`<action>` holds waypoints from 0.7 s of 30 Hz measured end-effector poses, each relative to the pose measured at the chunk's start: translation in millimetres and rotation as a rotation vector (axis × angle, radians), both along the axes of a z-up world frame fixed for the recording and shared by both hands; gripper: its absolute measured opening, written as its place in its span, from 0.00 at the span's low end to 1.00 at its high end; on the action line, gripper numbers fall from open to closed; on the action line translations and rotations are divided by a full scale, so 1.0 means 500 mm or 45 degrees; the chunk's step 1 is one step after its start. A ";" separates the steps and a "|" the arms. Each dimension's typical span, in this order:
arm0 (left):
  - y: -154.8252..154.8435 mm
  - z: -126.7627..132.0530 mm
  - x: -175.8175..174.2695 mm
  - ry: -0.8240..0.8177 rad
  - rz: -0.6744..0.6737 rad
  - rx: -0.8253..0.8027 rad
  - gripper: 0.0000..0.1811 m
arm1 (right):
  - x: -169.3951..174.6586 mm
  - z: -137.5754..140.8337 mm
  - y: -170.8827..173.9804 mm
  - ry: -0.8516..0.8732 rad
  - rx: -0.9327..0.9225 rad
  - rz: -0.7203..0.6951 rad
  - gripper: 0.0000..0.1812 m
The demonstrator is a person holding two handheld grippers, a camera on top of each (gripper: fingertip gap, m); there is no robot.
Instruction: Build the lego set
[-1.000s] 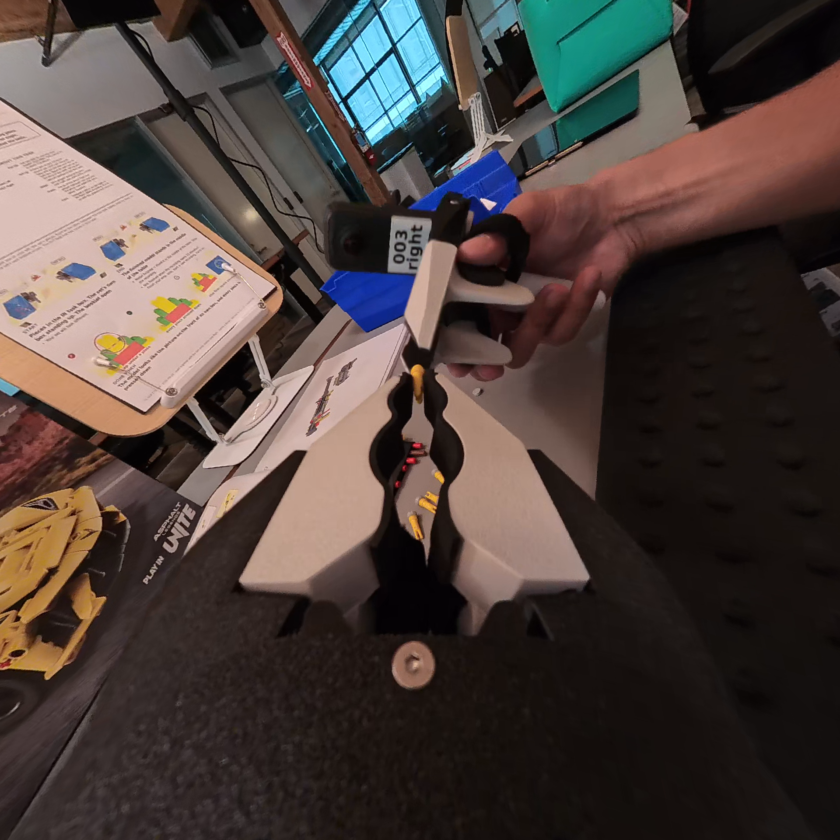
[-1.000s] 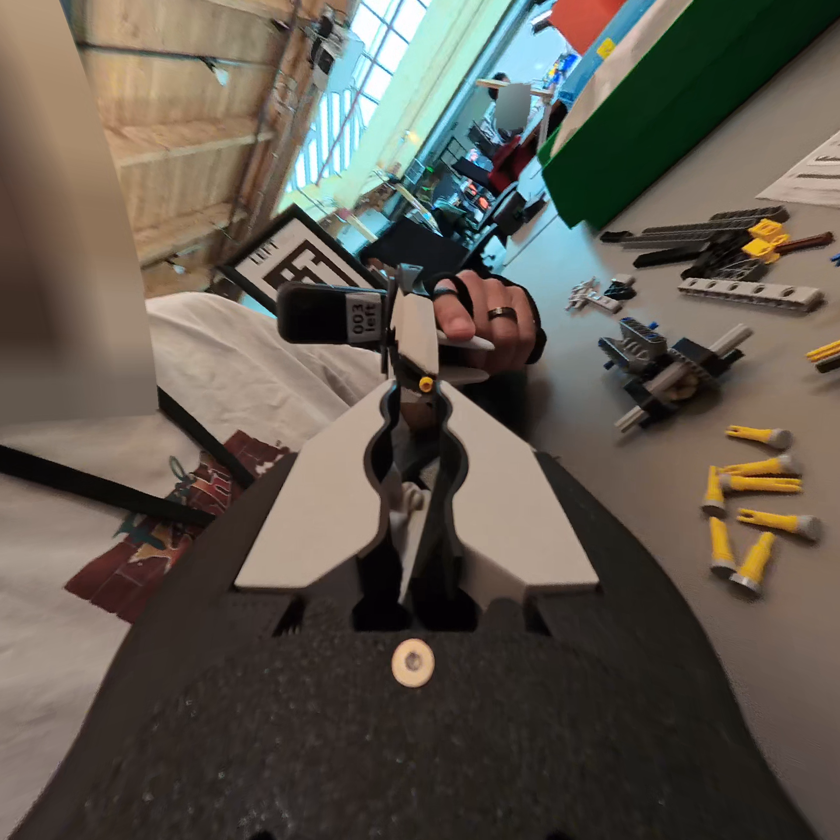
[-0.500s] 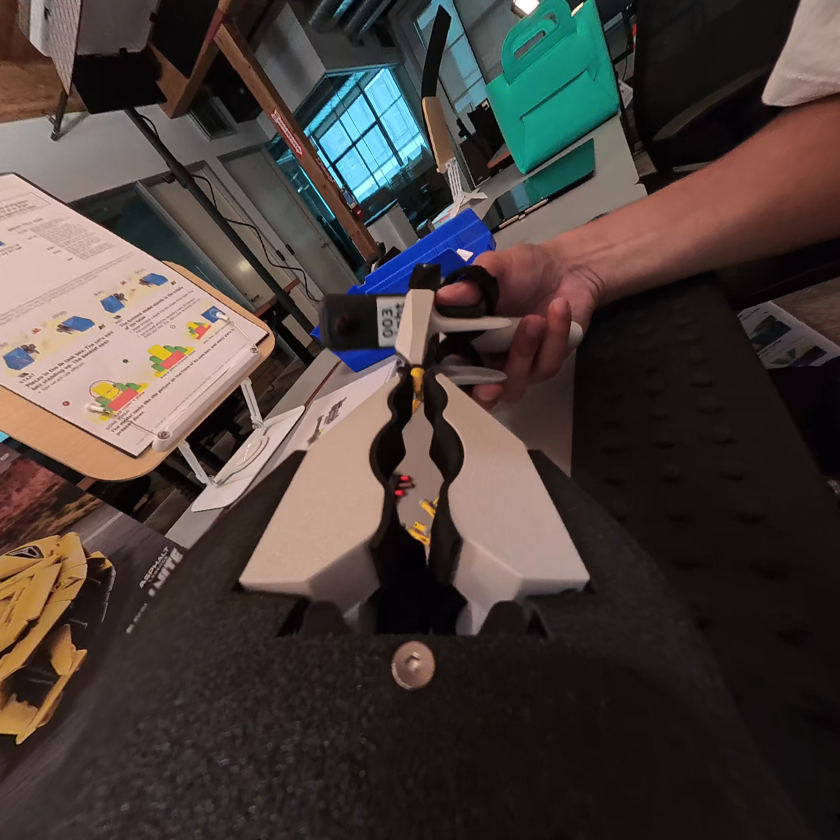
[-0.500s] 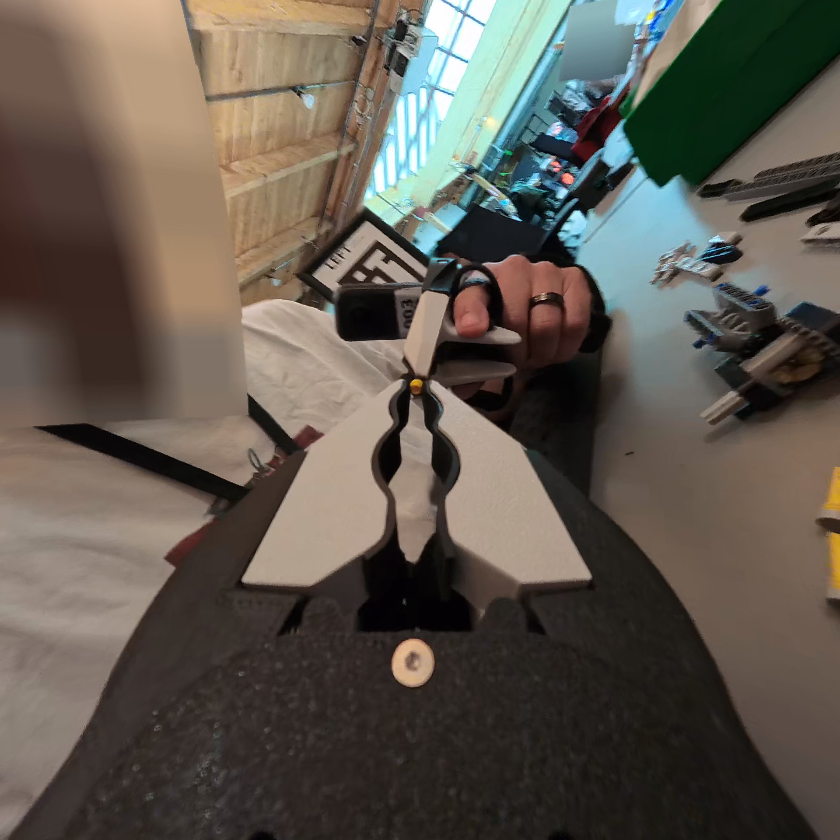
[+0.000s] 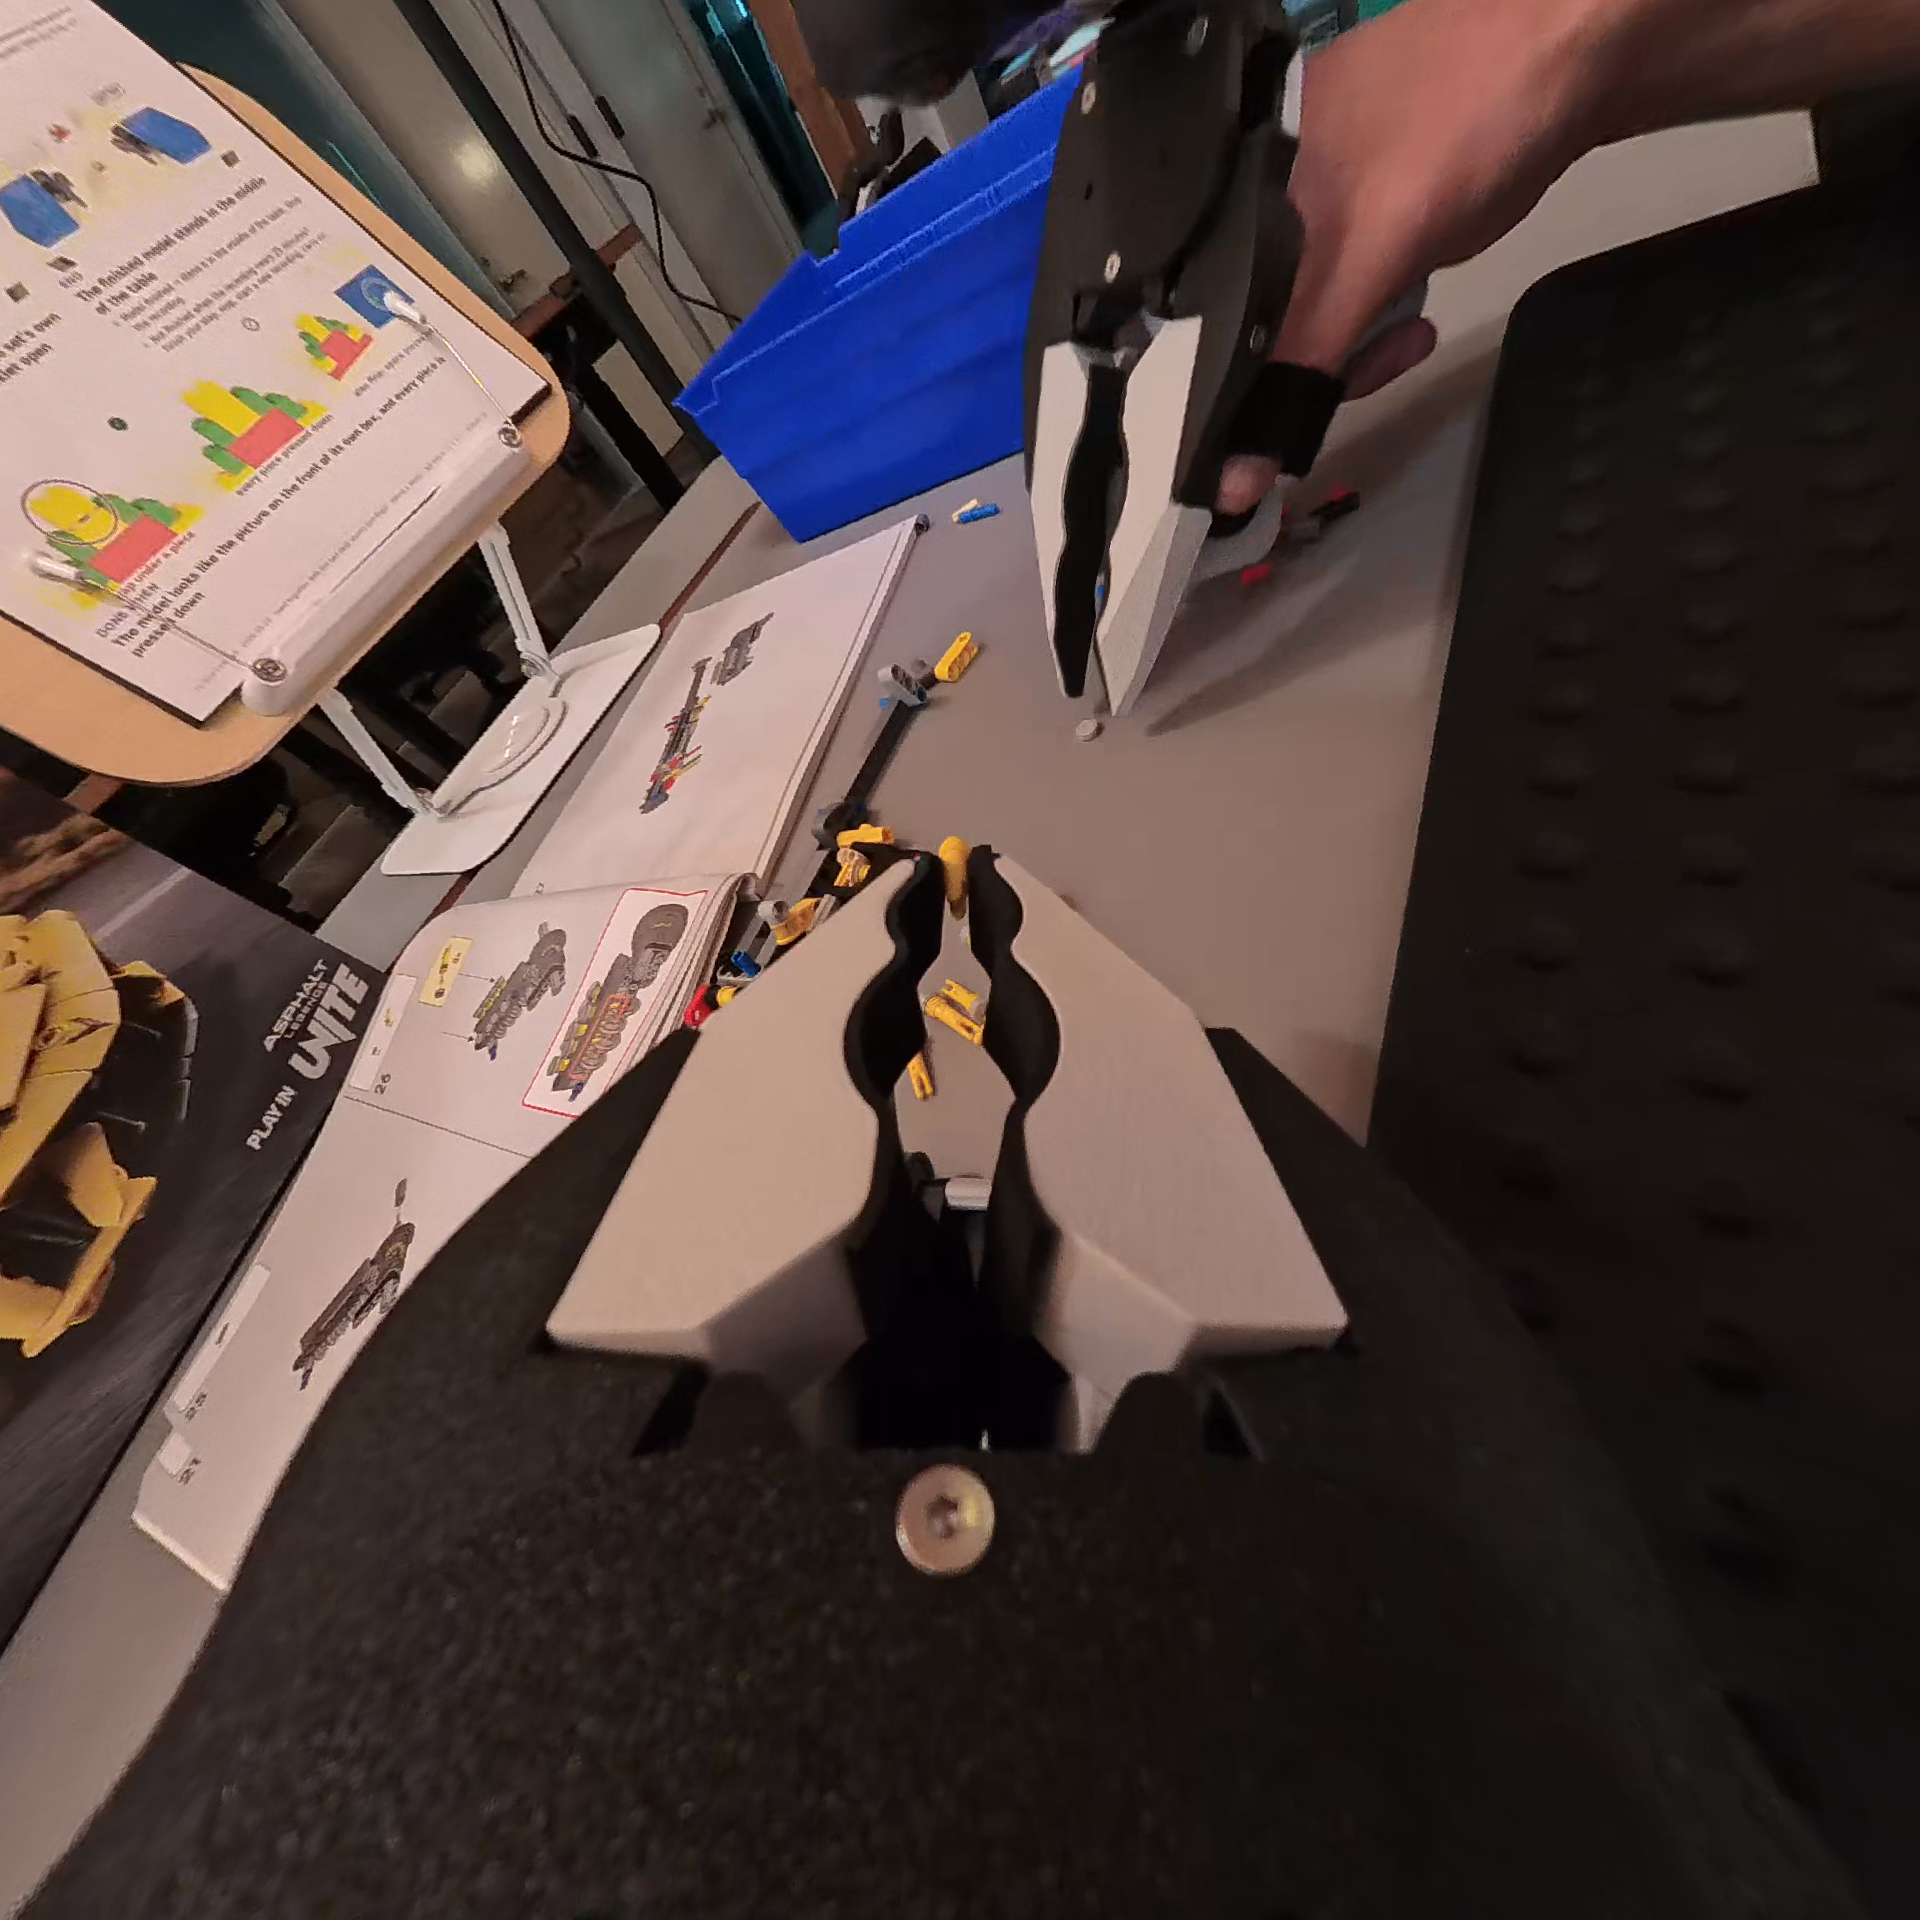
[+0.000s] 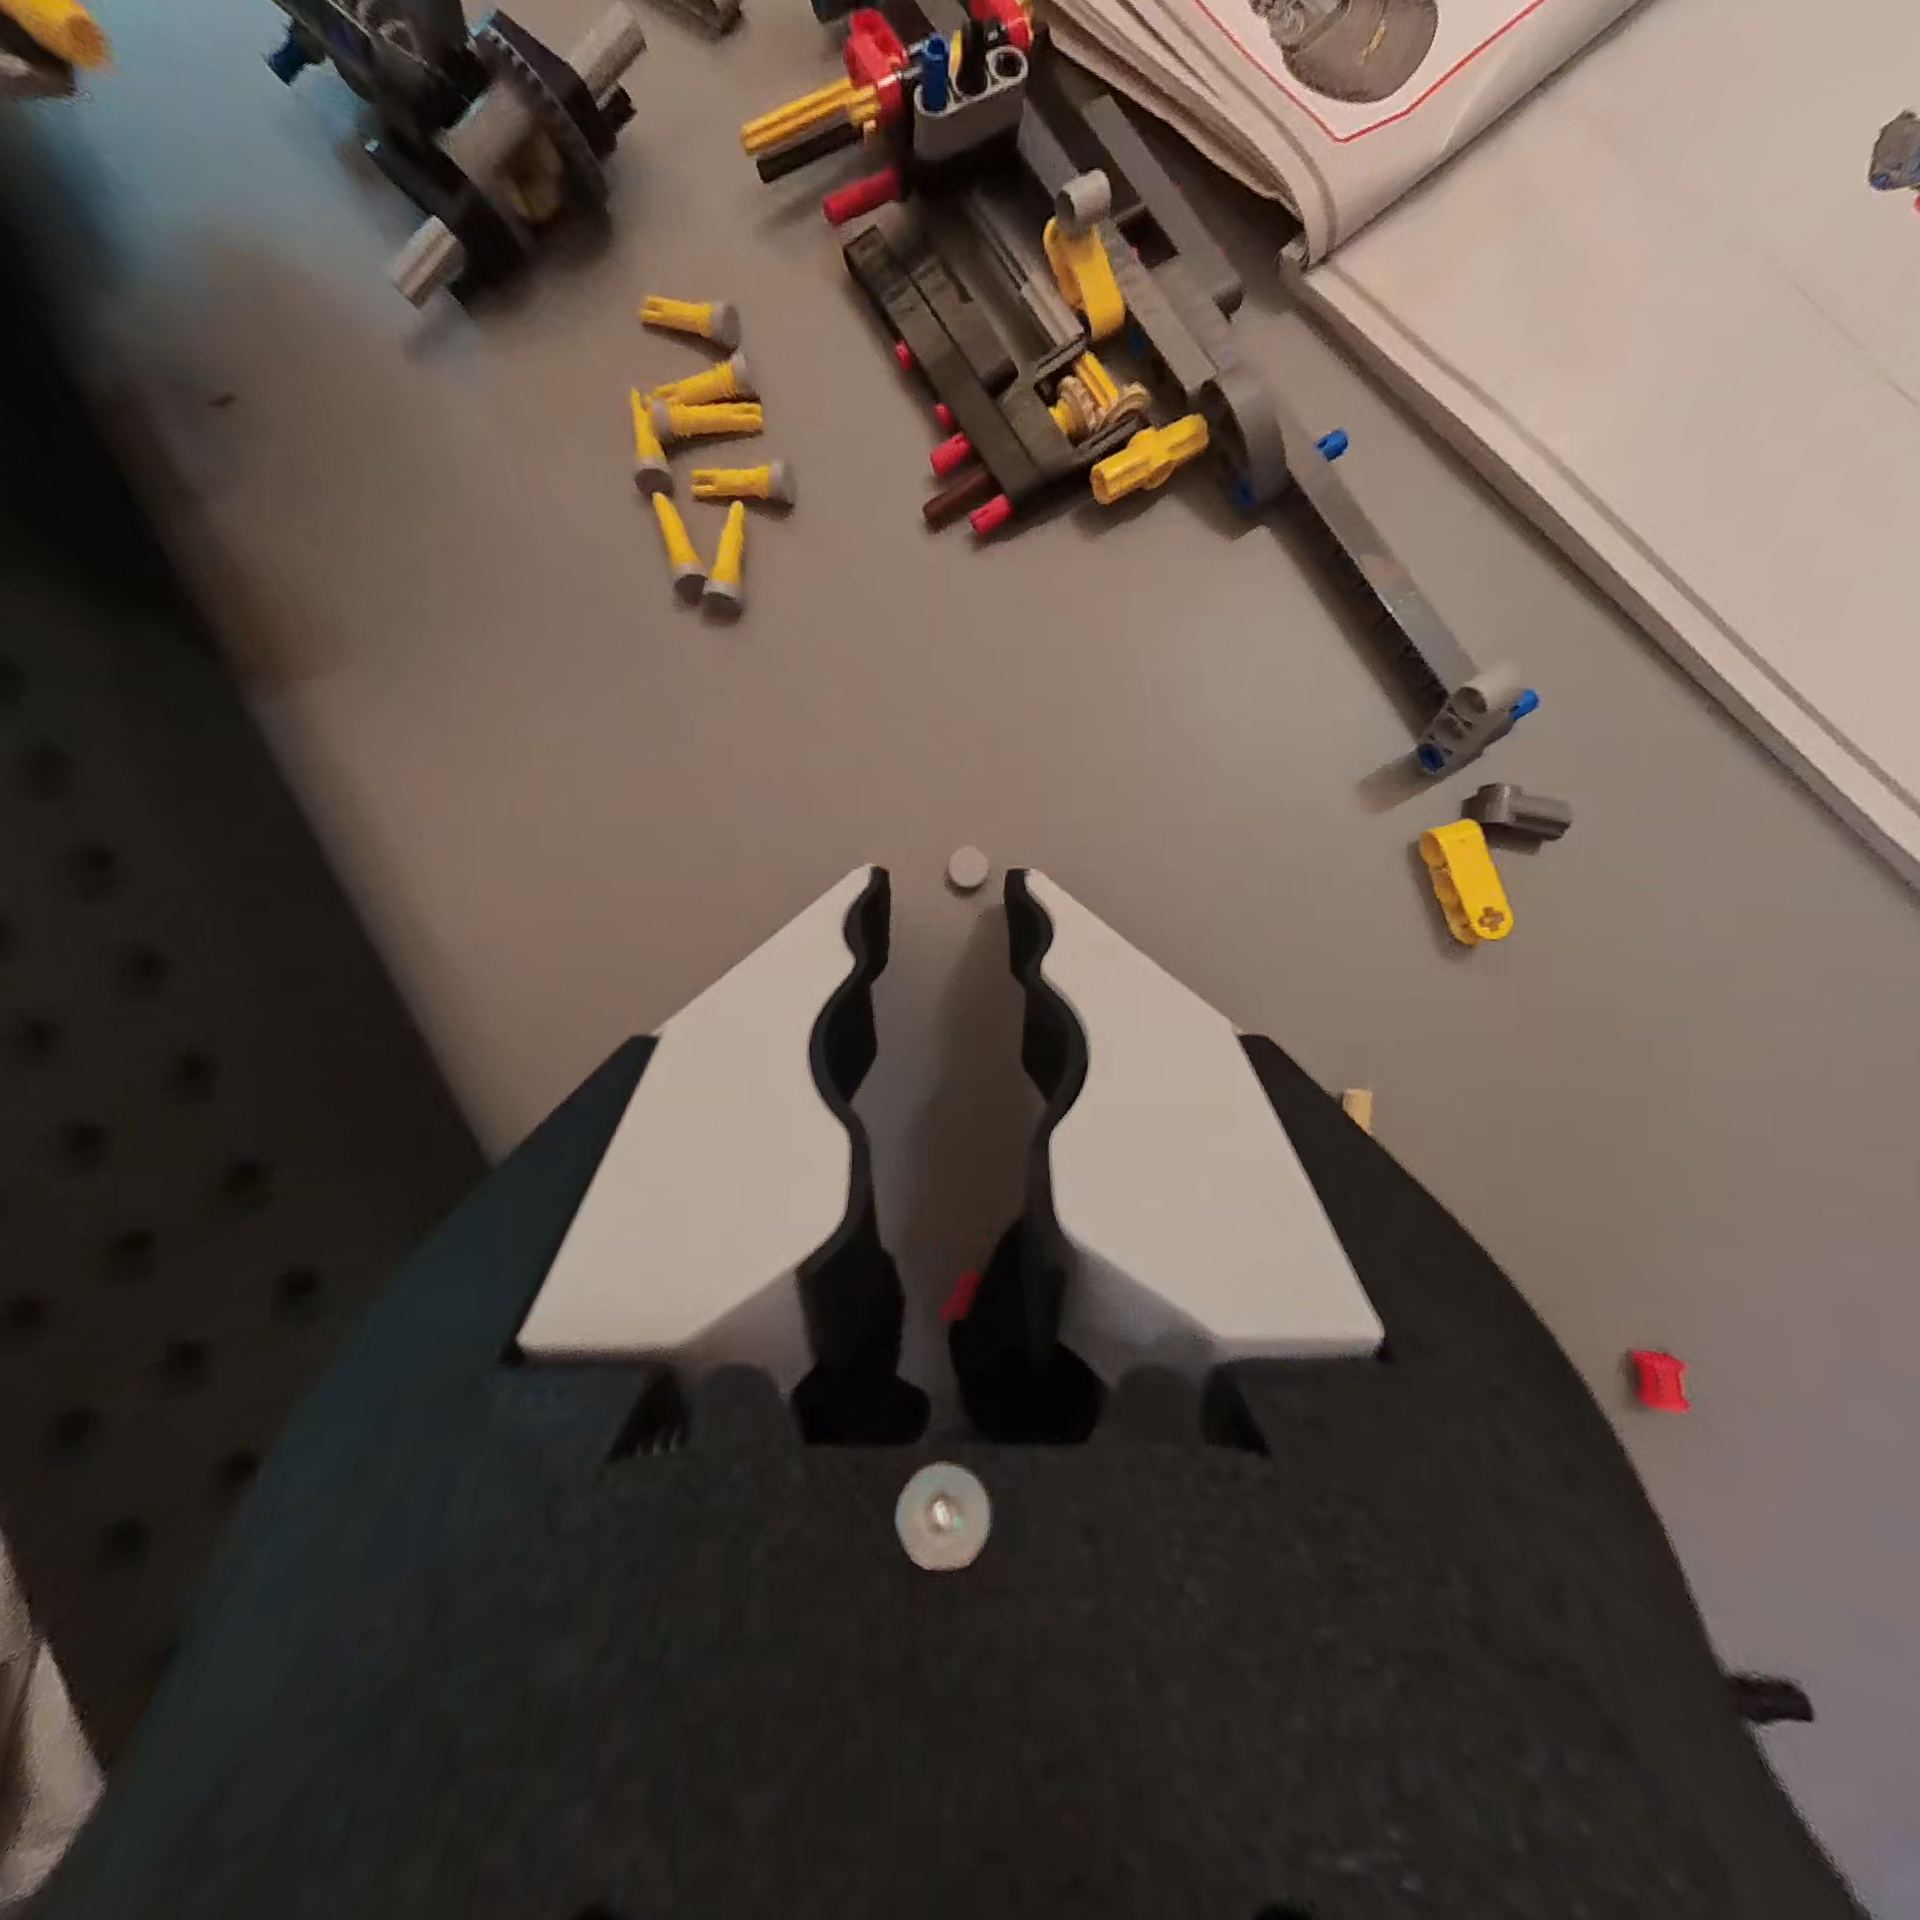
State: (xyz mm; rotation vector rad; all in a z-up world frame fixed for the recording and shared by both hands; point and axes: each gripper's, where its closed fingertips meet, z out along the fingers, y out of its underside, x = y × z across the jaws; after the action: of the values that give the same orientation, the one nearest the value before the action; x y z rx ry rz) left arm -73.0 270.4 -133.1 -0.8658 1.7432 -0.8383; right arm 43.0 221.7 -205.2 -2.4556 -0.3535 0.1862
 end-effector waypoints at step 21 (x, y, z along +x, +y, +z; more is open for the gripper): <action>-0.012 0.052 -0.008 -0.189 -0.044 0.007 0.02 | -0.116 0.119 0.071 0.695 0.312 0.069 0.04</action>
State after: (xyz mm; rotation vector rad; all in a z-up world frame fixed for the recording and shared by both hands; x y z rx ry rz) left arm -76.8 264.5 -107.2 -0.7525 1.6337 -0.8979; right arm -15.0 257.4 -145.6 -2.0526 -0.1865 0.7686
